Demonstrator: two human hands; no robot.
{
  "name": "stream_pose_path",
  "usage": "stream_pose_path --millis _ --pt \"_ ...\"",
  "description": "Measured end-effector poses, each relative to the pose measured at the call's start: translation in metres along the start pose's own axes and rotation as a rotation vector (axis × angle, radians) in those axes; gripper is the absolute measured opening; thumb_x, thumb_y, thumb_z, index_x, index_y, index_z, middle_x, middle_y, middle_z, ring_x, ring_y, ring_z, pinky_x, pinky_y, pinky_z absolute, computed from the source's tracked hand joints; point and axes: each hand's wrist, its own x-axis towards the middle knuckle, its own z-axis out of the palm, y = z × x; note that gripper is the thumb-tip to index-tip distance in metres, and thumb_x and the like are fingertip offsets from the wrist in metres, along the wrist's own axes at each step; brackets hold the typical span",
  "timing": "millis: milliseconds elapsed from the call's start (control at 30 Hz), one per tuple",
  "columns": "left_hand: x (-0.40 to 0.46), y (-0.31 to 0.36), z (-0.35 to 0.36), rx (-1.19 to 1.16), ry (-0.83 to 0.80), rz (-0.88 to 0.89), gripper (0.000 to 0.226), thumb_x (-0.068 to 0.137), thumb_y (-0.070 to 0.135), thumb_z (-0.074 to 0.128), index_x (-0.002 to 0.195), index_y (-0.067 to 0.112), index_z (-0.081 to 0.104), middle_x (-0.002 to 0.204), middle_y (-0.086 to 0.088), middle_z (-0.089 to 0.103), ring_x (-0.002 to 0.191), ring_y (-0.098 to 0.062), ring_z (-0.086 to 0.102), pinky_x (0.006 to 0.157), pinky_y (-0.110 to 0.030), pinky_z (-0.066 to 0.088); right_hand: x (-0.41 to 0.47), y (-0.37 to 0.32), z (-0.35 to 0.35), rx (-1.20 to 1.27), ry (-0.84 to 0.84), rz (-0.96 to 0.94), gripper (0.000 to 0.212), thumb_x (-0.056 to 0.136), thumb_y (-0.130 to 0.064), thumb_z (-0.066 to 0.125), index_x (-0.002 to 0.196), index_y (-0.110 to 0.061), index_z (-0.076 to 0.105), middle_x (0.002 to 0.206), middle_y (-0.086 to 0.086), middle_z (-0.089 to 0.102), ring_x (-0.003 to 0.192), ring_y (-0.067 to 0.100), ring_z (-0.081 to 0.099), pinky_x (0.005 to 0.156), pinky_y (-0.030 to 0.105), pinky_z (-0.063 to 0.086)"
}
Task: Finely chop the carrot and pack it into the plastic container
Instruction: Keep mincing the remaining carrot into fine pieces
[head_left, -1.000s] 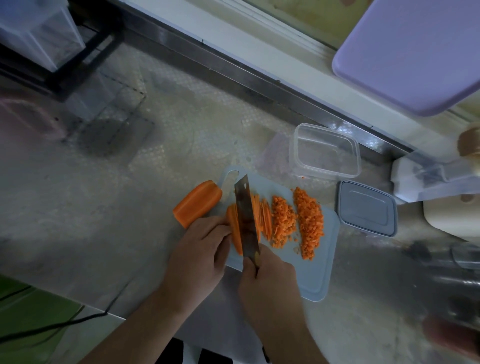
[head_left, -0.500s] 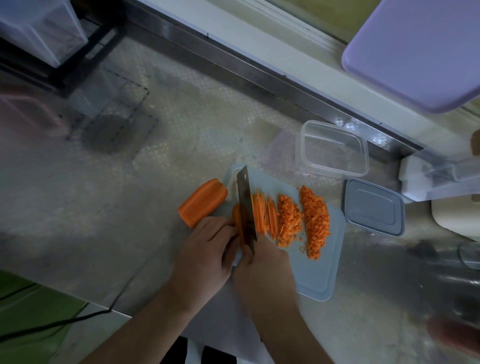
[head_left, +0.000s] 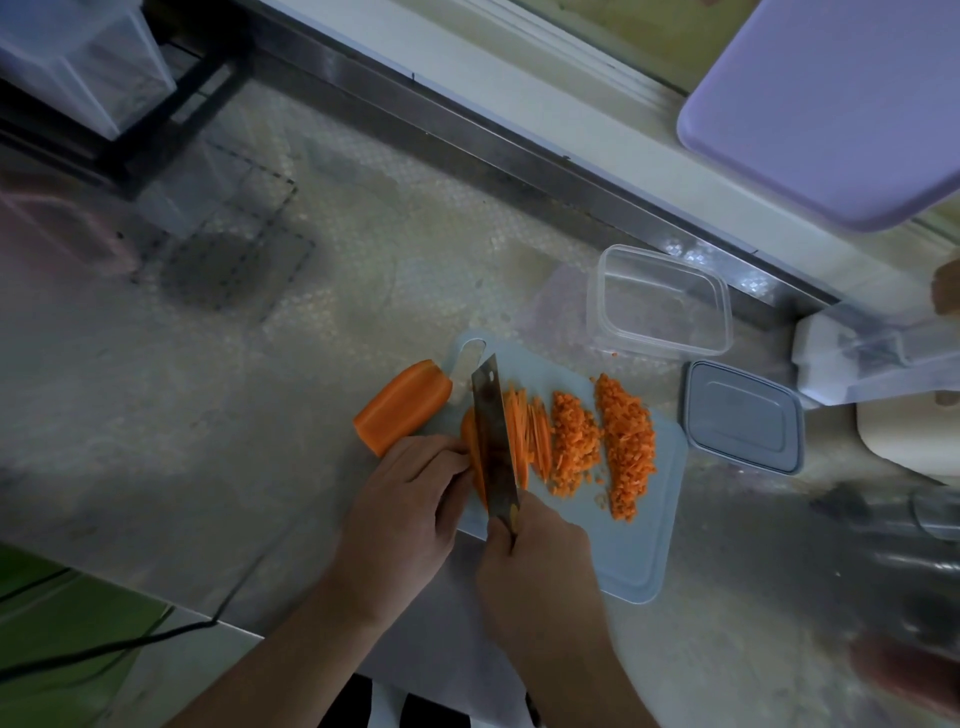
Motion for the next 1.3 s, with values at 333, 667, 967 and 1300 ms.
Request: stream_pose_path --millis 333,667,967,1300 --pt "0.0 -0.001 0.001 -0.009 0.005 -0.018 0.004 0.098 0.008 0.072 0.098 0.009 0.075 0.106 0.001 0.07 0.101 -0.015 0.062 0.099 -0.015 0.043 -0.002 0.003 0.002 0.038 0.003 -0.001 0.018 0.1 -0.024 0.048 0.083 -0.027 0.053 0.072 -0.005 0.057 0.067 0.01 0.055 0.053 0.02 0.038" --pt "0.001 -0.002 0.002 -0.013 -0.026 -0.023 0.008 0.099 0.014 0.068 0.098 0.009 0.075 0.106 0.002 0.07 0.103 -0.015 0.061 0.1 -0.014 0.041 0.008 -0.008 0.008 -0.001 0.003 0.01 0.007 0.097 -0.023 0.05 0.094 -0.028 0.053 0.081 -0.008 0.057 0.077 0.014 0.057 0.063 0.03 0.044" --pt "0.0 -0.001 0.0 -0.006 -0.008 -0.027 0.007 0.093 0.012 0.075 0.1 0.01 0.076 0.107 0.002 0.071 0.103 -0.013 0.061 0.098 -0.017 0.045 0.005 -0.002 0.002 0.035 0.065 -0.067 0.024 0.101 -0.025 0.05 0.08 -0.034 0.044 0.071 -0.008 0.054 0.064 0.007 0.053 0.05 0.016 0.031" --pt "0.0 -0.001 0.0 -0.002 -0.031 -0.045 0.005 0.094 0.01 0.076 0.099 0.01 0.076 0.107 0.003 0.071 0.101 -0.014 0.061 0.095 -0.016 0.045 -0.002 0.007 0.009 0.0 0.02 0.003 0.012 0.097 -0.026 0.048 0.088 -0.024 0.056 0.076 -0.006 0.059 0.072 0.013 0.058 0.062 0.031 0.051"
